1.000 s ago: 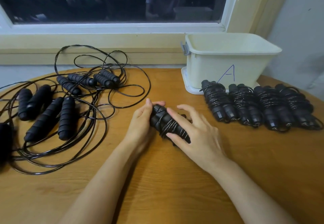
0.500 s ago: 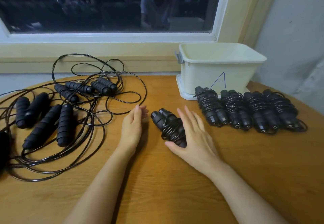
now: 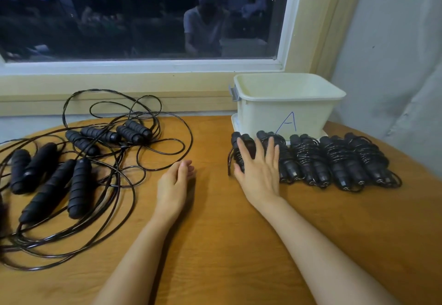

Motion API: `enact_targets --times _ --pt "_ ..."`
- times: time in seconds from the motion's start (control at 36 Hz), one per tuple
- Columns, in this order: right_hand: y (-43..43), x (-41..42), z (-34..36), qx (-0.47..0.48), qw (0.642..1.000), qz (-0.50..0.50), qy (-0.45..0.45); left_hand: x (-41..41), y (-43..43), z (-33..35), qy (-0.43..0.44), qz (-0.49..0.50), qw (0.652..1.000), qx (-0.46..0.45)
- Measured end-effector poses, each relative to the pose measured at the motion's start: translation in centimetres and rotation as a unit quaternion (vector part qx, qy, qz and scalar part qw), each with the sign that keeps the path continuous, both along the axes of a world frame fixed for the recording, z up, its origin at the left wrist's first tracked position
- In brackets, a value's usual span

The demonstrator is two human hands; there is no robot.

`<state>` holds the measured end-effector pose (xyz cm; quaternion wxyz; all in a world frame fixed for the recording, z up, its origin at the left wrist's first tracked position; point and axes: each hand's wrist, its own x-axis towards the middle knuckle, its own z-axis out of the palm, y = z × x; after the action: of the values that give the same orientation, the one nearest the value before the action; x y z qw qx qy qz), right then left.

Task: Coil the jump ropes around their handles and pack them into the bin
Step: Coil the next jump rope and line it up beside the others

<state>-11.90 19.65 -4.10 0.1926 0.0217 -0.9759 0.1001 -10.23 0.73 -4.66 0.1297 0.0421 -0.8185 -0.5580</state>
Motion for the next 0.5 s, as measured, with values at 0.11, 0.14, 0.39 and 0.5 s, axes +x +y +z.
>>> enact_targets --times 0.11,0.14,0.39,0.5 --pt "-0.3 -0.4 -0.5 -0.001 0.999 -0.037 0.018 0.0 -0.1 -0.1 0.001 -0.006 1.0 -0.015" --pt "-0.3 -0.4 -0.6 0.001 0.999 -0.04 0.017 -0.1 -0.1 -0.2 0.002 -0.007 1.0 -0.02" --pt "0.9 -0.4 -0.7 0.009 1.0 -0.028 0.01 -0.1 -0.4 -0.4 0.009 -0.014 1.0 -0.024" --pt "1.7 -0.1 -0.5 0.017 0.999 -0.028 0.003 0.0 -0.5 -0.4 0.011 -0.016 0.999 -0.027"
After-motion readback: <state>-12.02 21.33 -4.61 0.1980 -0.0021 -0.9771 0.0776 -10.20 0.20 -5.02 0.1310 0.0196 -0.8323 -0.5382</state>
